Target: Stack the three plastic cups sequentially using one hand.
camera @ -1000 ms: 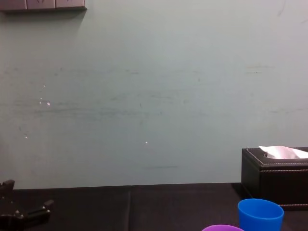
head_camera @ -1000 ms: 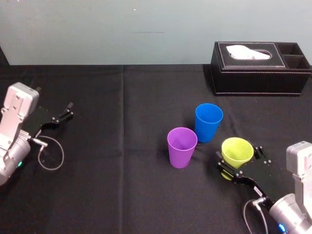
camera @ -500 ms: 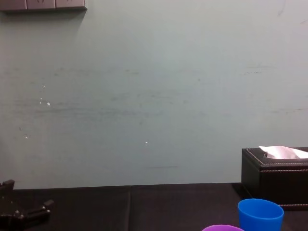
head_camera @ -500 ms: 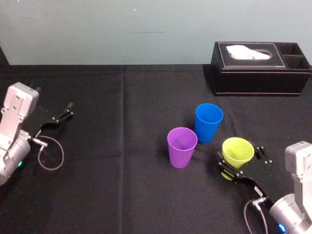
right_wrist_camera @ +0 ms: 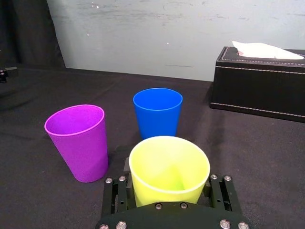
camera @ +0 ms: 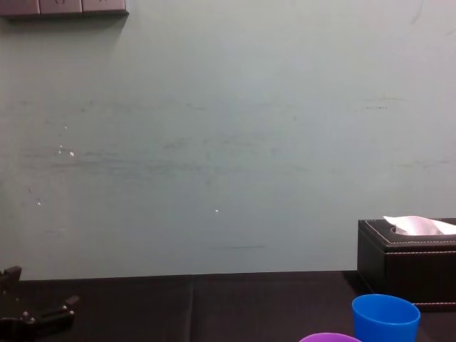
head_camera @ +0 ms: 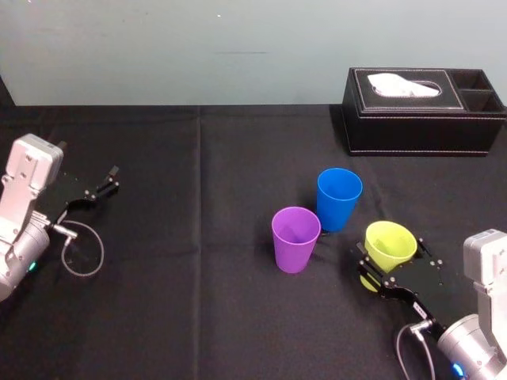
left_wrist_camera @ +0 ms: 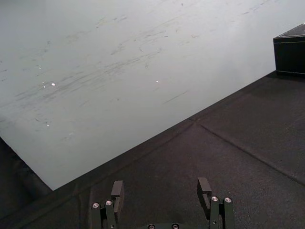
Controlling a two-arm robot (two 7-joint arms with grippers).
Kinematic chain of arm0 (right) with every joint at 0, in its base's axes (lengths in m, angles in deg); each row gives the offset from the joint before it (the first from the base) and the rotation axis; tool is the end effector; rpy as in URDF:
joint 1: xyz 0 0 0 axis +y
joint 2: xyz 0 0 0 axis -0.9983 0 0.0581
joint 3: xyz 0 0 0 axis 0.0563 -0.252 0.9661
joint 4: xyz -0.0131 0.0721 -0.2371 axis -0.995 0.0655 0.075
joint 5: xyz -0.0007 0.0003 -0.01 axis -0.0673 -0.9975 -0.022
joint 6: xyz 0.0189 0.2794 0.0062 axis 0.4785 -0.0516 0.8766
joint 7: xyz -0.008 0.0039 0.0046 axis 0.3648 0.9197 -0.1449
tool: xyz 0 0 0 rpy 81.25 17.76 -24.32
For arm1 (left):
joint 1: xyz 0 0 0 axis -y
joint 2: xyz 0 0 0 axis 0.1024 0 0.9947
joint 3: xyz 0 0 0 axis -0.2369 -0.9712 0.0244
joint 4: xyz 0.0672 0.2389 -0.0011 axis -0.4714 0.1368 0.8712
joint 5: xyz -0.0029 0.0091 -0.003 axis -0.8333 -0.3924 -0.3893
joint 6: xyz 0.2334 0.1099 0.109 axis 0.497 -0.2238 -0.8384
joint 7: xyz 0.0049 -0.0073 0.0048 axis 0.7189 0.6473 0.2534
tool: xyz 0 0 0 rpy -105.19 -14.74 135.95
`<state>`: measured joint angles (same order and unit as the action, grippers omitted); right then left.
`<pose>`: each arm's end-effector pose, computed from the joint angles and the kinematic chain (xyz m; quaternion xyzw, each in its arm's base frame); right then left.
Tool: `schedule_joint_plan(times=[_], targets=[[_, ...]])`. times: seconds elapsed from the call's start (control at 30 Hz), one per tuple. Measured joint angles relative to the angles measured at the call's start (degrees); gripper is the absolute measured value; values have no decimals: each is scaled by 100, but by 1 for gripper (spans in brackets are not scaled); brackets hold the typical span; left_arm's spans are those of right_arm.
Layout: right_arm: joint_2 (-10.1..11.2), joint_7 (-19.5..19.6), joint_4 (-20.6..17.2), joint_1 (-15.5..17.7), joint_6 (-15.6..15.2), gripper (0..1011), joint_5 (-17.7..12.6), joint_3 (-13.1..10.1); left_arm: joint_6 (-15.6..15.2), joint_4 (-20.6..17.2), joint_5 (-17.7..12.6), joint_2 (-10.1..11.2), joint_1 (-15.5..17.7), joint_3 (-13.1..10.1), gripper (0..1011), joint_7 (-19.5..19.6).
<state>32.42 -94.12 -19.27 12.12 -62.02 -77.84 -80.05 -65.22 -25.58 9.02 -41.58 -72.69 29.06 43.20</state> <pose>0.2272 -0.0393 -0.2953 -0.0419 0.0027 -0.5575 0.8291 0.3241 0.0664 -0.2629 0.1415 -0.1325 0.5800 0.7913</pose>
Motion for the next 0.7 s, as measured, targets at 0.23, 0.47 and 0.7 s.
schedule_joint_plan(times=[0.23,0.47,0.7], targets=[[4,2,0,0,1,752,-4,4,0,0,0,0,0,0,1011,0],[65,-74,-263,38,-57,750,41,-30,0,0,0,0,0,0,1011,0],[172,-171,-542,-72,-405,750,4,-75,0,0,0,0,0,0,1011,0]])
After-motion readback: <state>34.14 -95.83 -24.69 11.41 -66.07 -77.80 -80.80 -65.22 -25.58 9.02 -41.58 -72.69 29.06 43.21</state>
